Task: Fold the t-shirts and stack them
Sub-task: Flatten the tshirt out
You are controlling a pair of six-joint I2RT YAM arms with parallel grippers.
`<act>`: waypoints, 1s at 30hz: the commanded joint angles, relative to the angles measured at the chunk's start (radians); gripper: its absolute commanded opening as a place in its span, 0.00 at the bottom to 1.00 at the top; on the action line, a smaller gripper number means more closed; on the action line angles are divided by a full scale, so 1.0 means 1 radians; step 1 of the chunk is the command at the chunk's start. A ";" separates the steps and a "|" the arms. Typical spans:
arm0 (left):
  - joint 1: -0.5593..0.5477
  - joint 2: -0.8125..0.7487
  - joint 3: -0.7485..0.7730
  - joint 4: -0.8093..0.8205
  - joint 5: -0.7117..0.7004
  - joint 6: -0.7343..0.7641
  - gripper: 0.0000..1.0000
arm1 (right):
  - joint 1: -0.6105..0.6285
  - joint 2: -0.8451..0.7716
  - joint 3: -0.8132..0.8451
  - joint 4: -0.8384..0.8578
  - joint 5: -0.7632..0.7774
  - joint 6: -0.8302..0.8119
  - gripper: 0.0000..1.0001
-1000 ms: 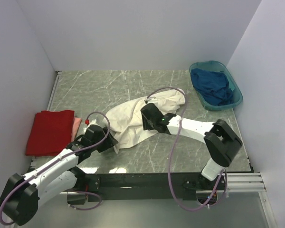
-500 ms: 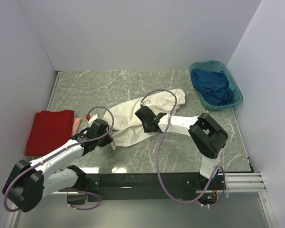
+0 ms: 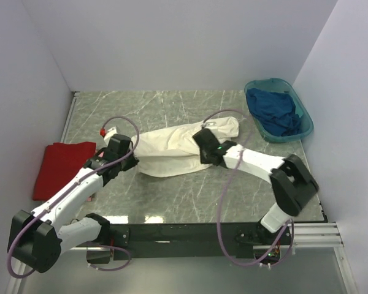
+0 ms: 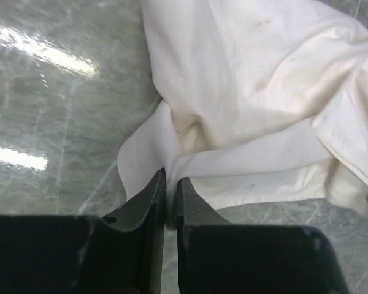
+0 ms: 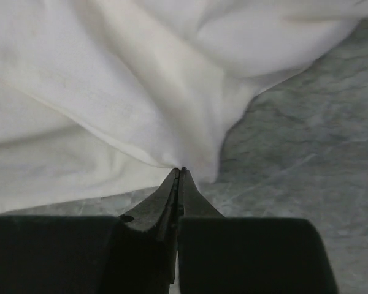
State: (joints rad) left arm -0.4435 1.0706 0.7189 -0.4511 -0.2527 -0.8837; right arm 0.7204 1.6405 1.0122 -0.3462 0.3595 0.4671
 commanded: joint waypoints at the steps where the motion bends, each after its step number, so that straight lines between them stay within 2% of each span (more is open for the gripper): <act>1: 0.046 -0.027 0.072 -0.047 -0.007 0.075 0.10 | -0.062 -0.178 -0.018 -0.049 0.026 0.024 0.00; 10: 0.141 0.041 0.174 -0.058 0.118 0.104 0.20 | -0.268 -0.499 -0.116 -0.109 -0.023 0.028 0.00; 13: 0.195 0.123 0.203 -0.048 0.236 0.103 0.22 | -0.343 -0.583 -0.130 -0.126 -0.039 0.031 0.00; 17: 0.230 0.241 0.224 -0.005 0.297 0.089 0.33 | -0.400 -0.680 -0.139 -0.142 -0.050 0.031 0.00; 20: 0.244 0.313 0.247 0.023 0.334 0.072 0.50 | -0.427 -0.718 -0.141 -0.152 -0.059 0.028 0.00; 23: 0.246 0.333 0.252 0.054 0.349 0.055 0.60 | -0.444 -0.737 -0.141 -0.163 -0.063 0.021 0.00; 27: 0.244 0.308 0.218 0.062 0.334 0.052 0.66 | -0.453 -0.754 -0.149 -0.163 -0.070 0.022 0.00; 30: 0.244 0.258 0.182 0.022 0.258 0.060 0.69 | -0.458 -0.749 -0.142 -0.166 -0.077 0.021 0.00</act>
State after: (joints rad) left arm -0.2016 1.4025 0.9188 -0.4309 0.0544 -0.8249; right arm 0.2737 0.9058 0.8696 -0.5140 0.2836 0.4931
